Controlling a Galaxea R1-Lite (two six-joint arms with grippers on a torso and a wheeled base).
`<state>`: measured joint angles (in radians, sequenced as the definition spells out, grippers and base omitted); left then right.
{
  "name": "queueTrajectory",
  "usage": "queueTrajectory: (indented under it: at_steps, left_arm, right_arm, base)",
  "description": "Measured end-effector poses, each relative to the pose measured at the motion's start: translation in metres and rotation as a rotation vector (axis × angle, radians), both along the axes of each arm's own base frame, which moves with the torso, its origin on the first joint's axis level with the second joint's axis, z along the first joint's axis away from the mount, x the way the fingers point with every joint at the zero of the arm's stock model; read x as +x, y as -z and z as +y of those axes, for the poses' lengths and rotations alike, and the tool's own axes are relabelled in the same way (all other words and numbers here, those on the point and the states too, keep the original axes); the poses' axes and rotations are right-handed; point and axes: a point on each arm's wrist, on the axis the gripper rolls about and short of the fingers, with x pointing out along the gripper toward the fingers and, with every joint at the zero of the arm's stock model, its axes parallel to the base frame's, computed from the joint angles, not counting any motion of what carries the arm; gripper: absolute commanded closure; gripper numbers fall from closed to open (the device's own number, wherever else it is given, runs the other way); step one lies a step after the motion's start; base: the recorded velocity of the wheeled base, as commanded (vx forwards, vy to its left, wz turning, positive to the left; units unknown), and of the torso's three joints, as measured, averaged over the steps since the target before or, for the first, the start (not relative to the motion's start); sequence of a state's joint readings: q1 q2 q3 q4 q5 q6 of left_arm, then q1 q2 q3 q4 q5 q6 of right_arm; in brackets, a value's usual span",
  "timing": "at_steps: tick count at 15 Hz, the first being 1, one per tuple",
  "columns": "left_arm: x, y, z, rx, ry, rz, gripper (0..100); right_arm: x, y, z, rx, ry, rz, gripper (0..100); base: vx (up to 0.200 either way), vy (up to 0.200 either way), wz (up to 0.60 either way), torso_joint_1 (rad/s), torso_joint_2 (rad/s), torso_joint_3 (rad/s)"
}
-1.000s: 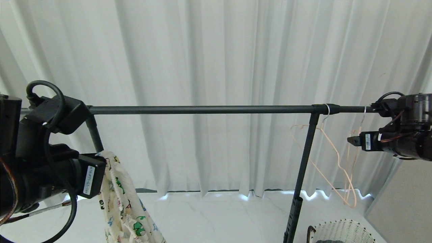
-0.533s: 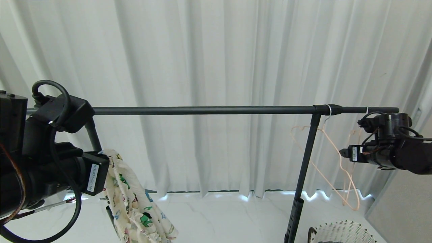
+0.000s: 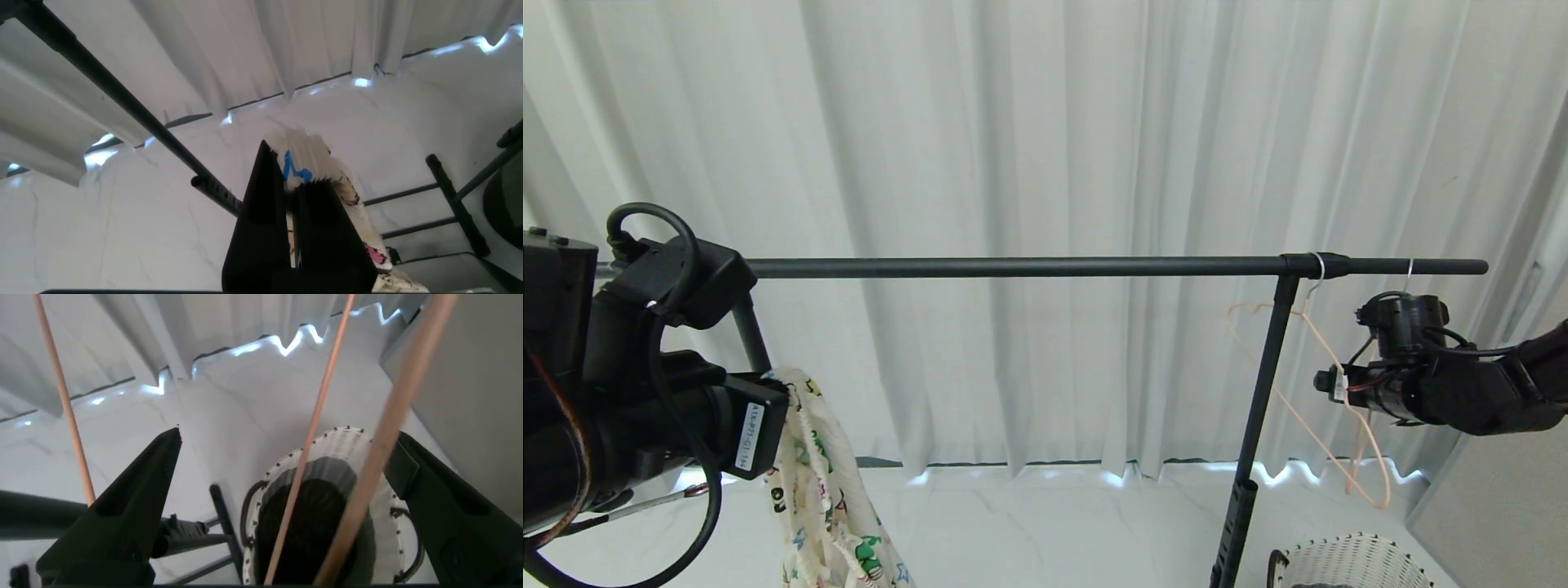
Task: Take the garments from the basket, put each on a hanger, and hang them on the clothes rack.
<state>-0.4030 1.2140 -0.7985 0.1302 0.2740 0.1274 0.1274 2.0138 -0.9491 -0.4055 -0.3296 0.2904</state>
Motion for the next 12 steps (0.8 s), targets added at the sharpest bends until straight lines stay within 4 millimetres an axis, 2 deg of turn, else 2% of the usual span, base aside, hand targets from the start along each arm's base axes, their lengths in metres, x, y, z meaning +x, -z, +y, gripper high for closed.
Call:
queueTrajectory:
  at_steps: [7,8,12]
  left_arm:
    - [0.001,0.0,0.004,0.0,-0.021,0.0,100]
    - [0.001,0.0,0.004,0.0,-0.023,-0.002,100]
    - [0.001,0.0,0.004,-0.001,-0.024,-0.003,100]
  right_arm:
    - [-0.003,0.004,0.015,0.017,0.046,-0.006,0]
    - [-0.003,0.004,0.015,0.016,0.047,-0.004,100]
    - [-0.005,0.005,0.015,-0.004,0.062,0.018,100]
  base:
    - [0.0,0.0,0.0,0.0,0.0,0.0]
    - [0.0,0.0,0.0,0.0,0.0,0.0]
    - [0.0,0.0,0.0,0.0,0.0,0.0]
